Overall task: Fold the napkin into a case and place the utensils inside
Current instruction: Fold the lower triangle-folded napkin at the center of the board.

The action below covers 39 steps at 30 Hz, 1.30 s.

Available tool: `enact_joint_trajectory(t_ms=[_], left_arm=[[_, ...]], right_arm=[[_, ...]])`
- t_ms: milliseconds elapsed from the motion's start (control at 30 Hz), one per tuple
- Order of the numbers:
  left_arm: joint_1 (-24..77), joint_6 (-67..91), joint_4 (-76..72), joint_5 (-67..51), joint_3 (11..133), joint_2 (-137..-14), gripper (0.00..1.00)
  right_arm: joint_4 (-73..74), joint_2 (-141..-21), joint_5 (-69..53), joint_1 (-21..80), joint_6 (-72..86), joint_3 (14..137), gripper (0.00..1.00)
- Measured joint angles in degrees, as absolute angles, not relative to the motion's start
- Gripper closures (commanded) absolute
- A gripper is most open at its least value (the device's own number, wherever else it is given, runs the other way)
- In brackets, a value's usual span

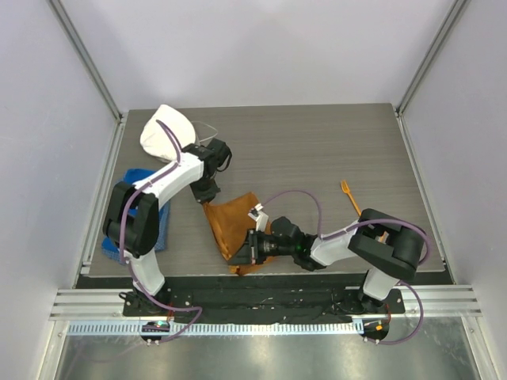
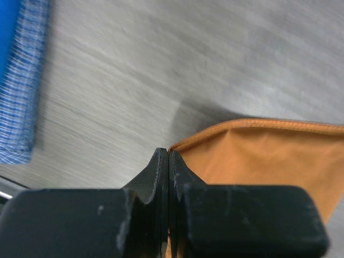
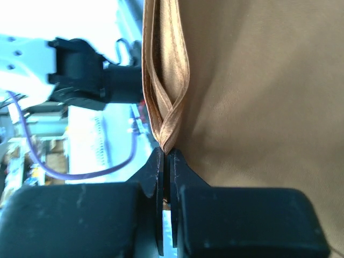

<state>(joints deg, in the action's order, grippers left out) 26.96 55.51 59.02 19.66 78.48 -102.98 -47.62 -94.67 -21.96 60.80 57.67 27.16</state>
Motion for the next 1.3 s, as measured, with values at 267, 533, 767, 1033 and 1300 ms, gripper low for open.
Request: enact_joint_trajectory(t_ms=[267,533,767,1033,1300], left_arm=[[26.68,56.58,61.49,22.55,81.58,-104.16,1.00],[26.72,62.13,61.78,22.92,82.59,-109.10,1.00],[27.86,67.31,62.94,24.67,83.61,-109.91,1.00],[29.12,72.69,63.29,25.87,86.50,-113.08,1.00],[30.44,74.91,62.83,27.79,88.79,-116.31,1.00]], right_arm=[[-53.01,-98.85,-21.28,62.89,62.02,29.06,0.95],[-51.81,-99.15,-19.25,62.87,62.02,28.34,0.90],[-53.76,-99.15,-18.76,59.11,63.22,23.42,0.85],[-53.12,-99.11,-19.97,57.21,62.08,21.47,0.68],[-35.29,-93.10,-20.05,57.41,51.20,26.92,0.44]])
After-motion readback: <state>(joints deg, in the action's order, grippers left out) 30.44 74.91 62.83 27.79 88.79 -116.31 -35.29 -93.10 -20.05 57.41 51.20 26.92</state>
